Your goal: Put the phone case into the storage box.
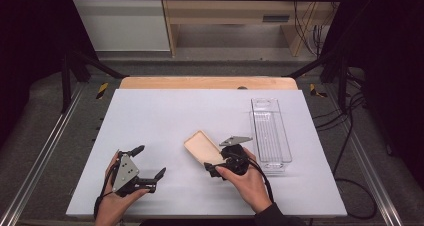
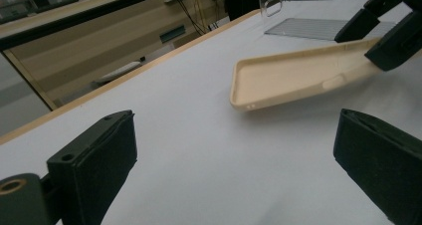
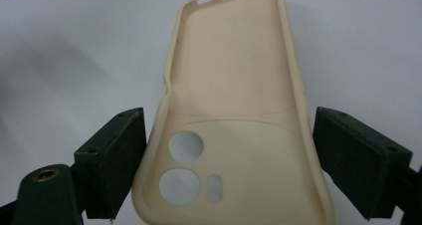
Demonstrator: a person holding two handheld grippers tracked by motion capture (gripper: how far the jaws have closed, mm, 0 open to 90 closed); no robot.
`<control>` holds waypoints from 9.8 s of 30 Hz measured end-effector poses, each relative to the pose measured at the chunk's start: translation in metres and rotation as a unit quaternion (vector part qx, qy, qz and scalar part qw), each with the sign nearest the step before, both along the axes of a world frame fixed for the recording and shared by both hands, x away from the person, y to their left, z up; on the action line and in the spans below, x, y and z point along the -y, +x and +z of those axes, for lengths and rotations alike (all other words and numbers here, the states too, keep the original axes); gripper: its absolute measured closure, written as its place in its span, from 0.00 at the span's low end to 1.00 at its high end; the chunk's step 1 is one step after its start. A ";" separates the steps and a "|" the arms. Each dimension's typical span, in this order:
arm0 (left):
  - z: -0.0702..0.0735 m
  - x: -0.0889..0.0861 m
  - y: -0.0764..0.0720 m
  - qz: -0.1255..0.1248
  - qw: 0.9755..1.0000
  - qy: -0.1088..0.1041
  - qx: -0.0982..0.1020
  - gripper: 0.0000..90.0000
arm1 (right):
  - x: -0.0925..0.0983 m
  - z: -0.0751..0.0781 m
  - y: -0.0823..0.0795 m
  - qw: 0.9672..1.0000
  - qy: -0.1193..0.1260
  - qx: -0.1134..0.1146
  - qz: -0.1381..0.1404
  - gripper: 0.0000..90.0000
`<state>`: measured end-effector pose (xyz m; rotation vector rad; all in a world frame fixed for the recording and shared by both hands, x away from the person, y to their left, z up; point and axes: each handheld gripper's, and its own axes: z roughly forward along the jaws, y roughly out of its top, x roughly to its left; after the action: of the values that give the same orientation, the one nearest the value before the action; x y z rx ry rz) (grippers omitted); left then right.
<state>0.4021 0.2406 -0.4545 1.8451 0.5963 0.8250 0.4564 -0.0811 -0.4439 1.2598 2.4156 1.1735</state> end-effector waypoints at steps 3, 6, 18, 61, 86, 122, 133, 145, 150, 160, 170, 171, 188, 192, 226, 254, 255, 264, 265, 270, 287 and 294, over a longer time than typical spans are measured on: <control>0.000 0.005 0.000 -0.001 1.000 0.011 0.008 0.04 | 0.001 0.011 0.001 1.000 0.001 0.006 0.003 0.17; 0.003 0.012 0.001 0.001 1.000 0.024 0.019 0.04 | 0.002 0.026 0.003 1.000 -0.002 0.010 0.011 0.17; 0.033 0.056 0.025 -0.018 0.991 0.096 0.091 0.06 | -0.001 0.098 0.021 0.998 -0.025 0.013 0.048 0.17; 0.012 0.076 0.032 0.013 0.958 0.212 0.194 0.69 | -0.026 0.101 0.012 0.993 -0.028 -0.024 0.111 0.15; 0.008 0.077 0.027 -0.004 0.949 0.261 0.176 0.88 | -0.017 0.102 0.010 0.992 0.043 0.047 0.111 0.07; 0.028 0.053 0.030 0.023 1.000 -0.008 -0.011 0.88 | 0.010 0.075 -0.012 0.975 0.138 0.172 0.019 0.10; 0.030 0.051 0.030 0.001 0.992 -0.105 -0.070 0.88 | 0.006 0.075 -0.012 0.975 0.128 0.182 -0.003 0.09; 0.027 0.051 0.031 -0.023 0.976 -0.178 -0.121 0.88 | -0.002 0.074 -0.013 0.976 0.109 0.188 -0.002 0.07; 0.026 0.051 0.032 -0.033 0.968 -0.203 -0.143 0.88 | -0.008 0.077 -0.013 0.975 0.103 0.195 0.001 0.06; 0.023 0.060 0.031 -0.061 0.961 -0.214 -0.162 0.88 | -0.025 0.081 -0.013 0.975 0.101 0.195 0.017 0.04; 0.021 0.071 0.027 -0.077 0.963 -0.197 -0.165 0.88 | -0.040 0.087 -0.011 0.974 0.106 0.201 0.022 0.04; 0.021 0.072 0.027 -0.078 0.964 -0.196 -0.164 0.88 | -0.041 0.088 -0.011 0.974 0.107 0.201 0.020 0.04; 0.021 0.076 0.024 -0.084 0.965 -0.189 -0.163 0.88 | -0.056 0.097 -0.006 0.968 0.122 0.219 0.004 0.03; 0.020 0.077 0.024 -0.086 0.965 -0.188 -0.163 0.88 | -0.057 0.098 -0.004 0.967 0.122 0.222 -0.002 0.04; 0.015 0.079 0.024 -0.080 0.967 -0.177 -0.162 0.88 | -0.066 0.100 0.001 0.969 0.121 0.215 -0.024 0.12; 0.020 0.047 0.029 -0.022 0.985 -0.147 -0.092 0.25 | -0.034 0.118 0.053 0.974 0.110 0.157 -0.120 0.13; 0.020 0.043 0.029 -0.014 0.986 -0.142 -0.087 0.24 | -0.032 0.120 0.056 0.974 0.107 0.161 -0.122 0.13; 0.020 0.009 0.025 0.038 0.992 -0.106 -0.059 0.16 | -0.012 0.142 0.069 0.968 0.102 0.181 -0.140 0.13; 0.020 0.005 0.024 0.044 0.992 -0.105 -0.056 0.15 | -0.008 0.145 0.070 0.967 0.101 0.184 -0.143 0.13; 0.016 -0.012 0.021 0.062 0.990 -0.114 -0.050 0.11 | 0.012 0.158 0.076 0.963 0.097 0.197 -0.158 0.13; 0.003 -0.052 0.012 0.100 0.986 -0.128 -0.042 0.05 | 0.076 0.168 0.090 0.946 0.057 0.238 -0.210 0.13; 0.000 -0.055 0.014 0.099 0.985 -0.132 -0.047 0.05 | 0.099 0.161 0.098 0.938 0.037 0.246 -0.240 0.13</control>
<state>0.4160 0.2961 -0.4542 1.6054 0.9172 0.7495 0.5546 -0.1798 -0.2831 1.2820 1.6072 1.2441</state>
